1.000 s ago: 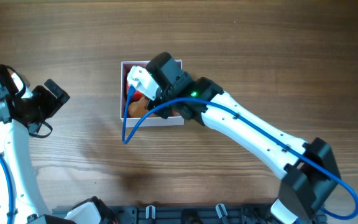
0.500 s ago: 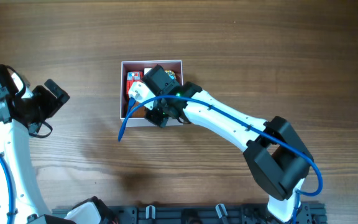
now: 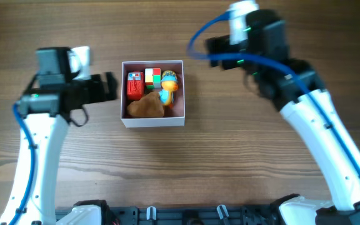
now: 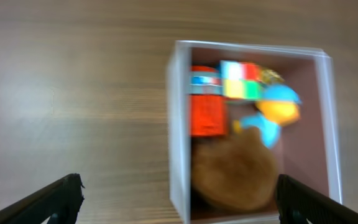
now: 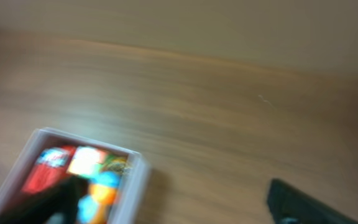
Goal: Pack container
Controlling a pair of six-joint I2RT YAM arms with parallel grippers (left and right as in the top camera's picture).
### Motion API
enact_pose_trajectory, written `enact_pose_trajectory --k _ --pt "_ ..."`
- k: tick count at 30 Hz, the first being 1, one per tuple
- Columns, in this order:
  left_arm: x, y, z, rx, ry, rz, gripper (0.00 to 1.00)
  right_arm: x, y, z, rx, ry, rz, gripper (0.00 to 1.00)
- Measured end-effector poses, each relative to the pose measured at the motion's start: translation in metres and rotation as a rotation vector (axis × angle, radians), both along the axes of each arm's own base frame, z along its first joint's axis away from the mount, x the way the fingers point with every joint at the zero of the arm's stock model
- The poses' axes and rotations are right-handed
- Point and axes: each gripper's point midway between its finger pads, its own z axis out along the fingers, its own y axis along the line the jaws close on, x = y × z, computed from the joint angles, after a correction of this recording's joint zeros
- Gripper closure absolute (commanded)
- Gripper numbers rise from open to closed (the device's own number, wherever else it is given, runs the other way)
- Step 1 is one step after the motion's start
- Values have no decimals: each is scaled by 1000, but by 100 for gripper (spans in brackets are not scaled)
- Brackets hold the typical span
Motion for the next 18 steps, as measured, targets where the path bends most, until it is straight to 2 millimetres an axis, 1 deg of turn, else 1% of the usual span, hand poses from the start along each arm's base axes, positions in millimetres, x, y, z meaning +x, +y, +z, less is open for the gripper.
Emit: enact_pose_trajectory --k 1,4,5,7,9,10,12,14,16,18 --pt "2 -12 1 22 -19 -69 0 4 -20 -6 4 28 -61 0" --pt "6 -34 4 78 -69 -216 0 11 -60 -15 0 68 -165 0" --pt "7 -38 5 89 -83 -242 0 13 -72 -16 -4 67 -190 0" --pt "10 -40 7 108 -103 -274 0 15 -91 -16 -11 70 -231 0" --pt "11 -40 8 117 -111 -284 0 10 -106 -23 -23 107 -261 0" --pt "11 -40 8 121 -114 -290 0 4 -116 -30 -27 149 -286 0" --pt "11 -40 8 124 -113 -295 0 -3 -128 -37 -10 192 -337 0" --pt "8 -39 6 126 -98 -294 0 -5 -136 -40 9 207 -374 0" --pt "5 -37 3 125 -77 -279 0 -10 -137 -42 16 214 -385 0" --pt "1 -34 2 129 -61 -254 0 -19 -137 -43 18 206 -385 0"
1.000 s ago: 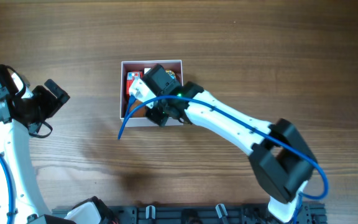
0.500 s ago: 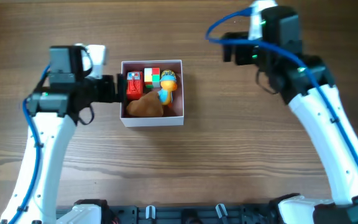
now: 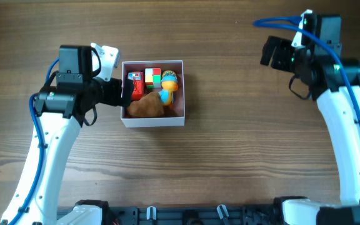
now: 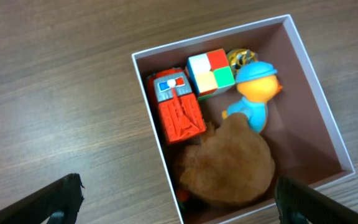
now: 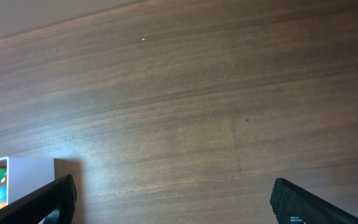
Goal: Pack container
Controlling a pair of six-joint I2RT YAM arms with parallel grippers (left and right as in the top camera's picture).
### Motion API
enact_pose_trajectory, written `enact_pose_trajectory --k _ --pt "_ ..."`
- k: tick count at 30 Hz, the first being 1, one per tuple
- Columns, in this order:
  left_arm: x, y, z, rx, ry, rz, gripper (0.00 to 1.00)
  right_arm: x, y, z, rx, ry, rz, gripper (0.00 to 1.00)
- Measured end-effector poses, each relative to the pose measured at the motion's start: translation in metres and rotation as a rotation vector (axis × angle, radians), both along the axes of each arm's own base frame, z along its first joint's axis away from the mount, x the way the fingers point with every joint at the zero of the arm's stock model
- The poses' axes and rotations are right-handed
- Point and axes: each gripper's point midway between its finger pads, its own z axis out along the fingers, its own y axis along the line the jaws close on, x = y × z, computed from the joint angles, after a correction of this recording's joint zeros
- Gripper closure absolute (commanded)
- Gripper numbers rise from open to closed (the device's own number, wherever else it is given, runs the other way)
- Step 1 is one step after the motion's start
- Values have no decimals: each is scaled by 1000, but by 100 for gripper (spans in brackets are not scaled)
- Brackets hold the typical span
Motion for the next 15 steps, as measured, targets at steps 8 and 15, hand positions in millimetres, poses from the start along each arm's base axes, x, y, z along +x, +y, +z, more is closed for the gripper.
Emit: enact_pose_trajectory --k 8,15 --pt "-26 5 27 -34 -124 53 0 -61 -3 4 16 -154 -9 0" --pt "-68 8 32 -85 -243 94 0 -131 -11 -49 41 -177 -67 0"
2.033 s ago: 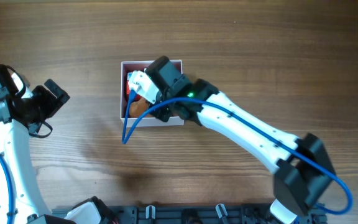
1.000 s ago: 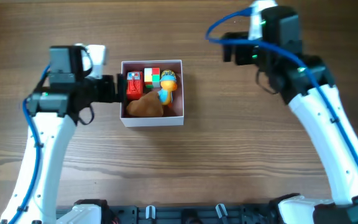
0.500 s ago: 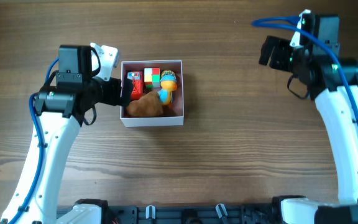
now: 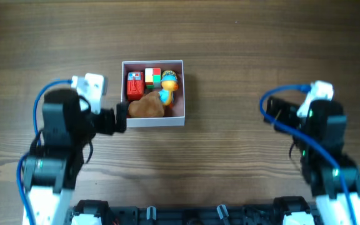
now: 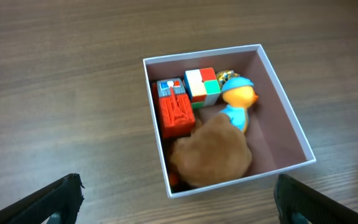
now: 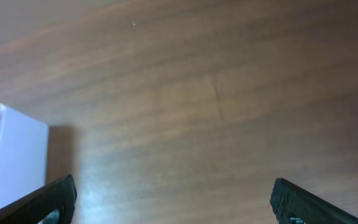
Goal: Pack container
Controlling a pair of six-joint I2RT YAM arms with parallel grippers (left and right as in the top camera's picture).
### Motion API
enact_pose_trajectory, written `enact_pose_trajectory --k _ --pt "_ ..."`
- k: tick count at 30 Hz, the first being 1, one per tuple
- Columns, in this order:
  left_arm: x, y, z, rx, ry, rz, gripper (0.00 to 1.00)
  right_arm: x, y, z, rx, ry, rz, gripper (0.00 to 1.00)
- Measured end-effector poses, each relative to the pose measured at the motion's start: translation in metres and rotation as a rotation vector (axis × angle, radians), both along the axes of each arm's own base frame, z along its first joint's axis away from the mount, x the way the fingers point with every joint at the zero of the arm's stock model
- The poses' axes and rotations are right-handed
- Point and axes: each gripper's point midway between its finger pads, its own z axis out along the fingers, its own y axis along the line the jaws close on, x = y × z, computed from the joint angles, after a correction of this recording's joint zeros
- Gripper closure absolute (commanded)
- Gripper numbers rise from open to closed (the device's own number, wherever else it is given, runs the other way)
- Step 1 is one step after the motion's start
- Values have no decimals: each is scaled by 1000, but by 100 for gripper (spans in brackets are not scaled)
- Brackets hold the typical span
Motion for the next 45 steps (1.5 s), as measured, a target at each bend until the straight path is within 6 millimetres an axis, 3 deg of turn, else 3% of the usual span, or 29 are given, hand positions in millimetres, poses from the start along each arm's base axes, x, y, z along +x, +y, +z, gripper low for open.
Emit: enact_pose_trajectory --k 4,9,34,37,42,45 --pt "-26 2 0 -52 -57 39 0 -27 -2 -28 24 20 -26 0" --pt "-47 7 -15 -102 -106 92 0 -37 -3 -49 37 49 -43 0" --pt "-49 9 -23 -110 -84 110 0 -39 -3 -53 50 66 -56 0" --pt "-49 9 -23 -110 -84 110 0 -38 -3 -45 40 25 -44 0" --pt "-49 9 -24 -110 -82 110 0 -50 -2 13 -90 -274 64 0" --pt "-49 9 -24 -109 -81 110 0 -59 4 27 -162 -420 142 0"
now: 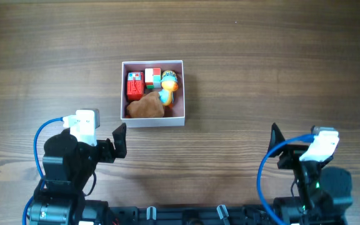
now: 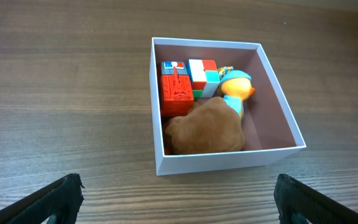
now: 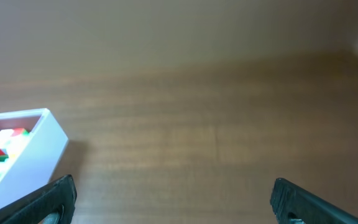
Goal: Pack container
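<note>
A white box point(image 1: 184, 94) point(image 2: 160, 124) point(image 3: 39, 146) sits on the wooden table and holds a brown plush point(image 1: 145, 107) point(image 2: 207, 127), a red block point(image 1: 134, 85) point(image 2: 176, 93), a colour cube point(image 1: 153, 76) point(image 2: 202, 73) and a toy duck with a blue cap point(image 1: 167, 84) point(image 2: 236, 90). My left gripper point(image 1: 119, 140) point(image 2: 178, 198) hangs open near the table's front left, short of the box. At the front right my right gripper point(image 1: 274, 139) point(image 3: 174, 198) is open too, with nothing between its fingers.
Bare wooden table point(image 1: 261, 75) lies all round the box. The arm bases and a black rail point(image 1: 186, 214) run along the front edge.
Both arms have drawn back toward the front edge, farther from the box. The box and its contents have not moved. Both grippers stay open.
First my left gripper was beside the box's left wall and my right arm reached over its far right side. Then the right arm was far off at the right. Both arms then stood nearer the front, and now sit low at the front edge, empty.
</note>
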Controlling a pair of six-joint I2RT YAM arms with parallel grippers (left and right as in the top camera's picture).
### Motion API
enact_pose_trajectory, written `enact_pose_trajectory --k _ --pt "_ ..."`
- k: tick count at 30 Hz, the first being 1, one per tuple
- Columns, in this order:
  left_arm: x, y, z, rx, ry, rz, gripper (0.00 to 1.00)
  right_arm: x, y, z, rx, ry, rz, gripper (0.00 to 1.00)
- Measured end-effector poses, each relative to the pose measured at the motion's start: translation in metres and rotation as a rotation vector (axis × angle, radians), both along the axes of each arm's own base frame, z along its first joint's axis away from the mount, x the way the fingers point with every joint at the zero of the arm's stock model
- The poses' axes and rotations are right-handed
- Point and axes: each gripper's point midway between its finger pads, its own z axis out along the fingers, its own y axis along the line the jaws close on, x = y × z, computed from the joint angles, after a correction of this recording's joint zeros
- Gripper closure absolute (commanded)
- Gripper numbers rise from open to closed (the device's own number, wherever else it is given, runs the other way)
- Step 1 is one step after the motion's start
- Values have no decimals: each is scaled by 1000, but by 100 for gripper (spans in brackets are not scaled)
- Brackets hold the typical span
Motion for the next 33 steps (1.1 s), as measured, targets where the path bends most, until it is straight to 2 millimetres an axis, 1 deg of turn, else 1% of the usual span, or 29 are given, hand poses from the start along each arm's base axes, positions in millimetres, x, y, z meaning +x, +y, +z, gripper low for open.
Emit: enact_pose_trajectory --k 2,4,8,9,12,13,15,16,17,18,19,33 --pt "0 0 0 0 0 0 0 0 3 -1 -32 -59 28 0" --pt "0 0 0 0 0 0 0 8 8 0 -51 -115 58 0" --pt "0 0 0 0 0 1 0 26 16 12 -68 -294 93 0" --pt "0 0 0 0 0 0 0 30 17 20 -70 -370 96 0" --pt "0 0 0 0 -1 1 0 33 18 23 -82 -482 97 0" --pt "0 0 0 0 0 0 0 35 18 16 -90 -470 100 0" --pt "0 0 0 0 0 0 0 40 19 -11 -100 -387 105 0" --pt "0 0 0 0 0 0 0 41 19 -19 -100 -358 107 0" --pt "0 0 0 0 0 0 0 42 19 -34 -98 -301 111 0" --pt "0 0 0 0 0 0 0 42 19 -43 -91 -267 114 0" --pt "0 0 0 0 0 0 0 42 19 -45 -86 -257 115 0" --pt "0 0 0 0 0 1 0 42 19 -45 -82 -257 114 0"
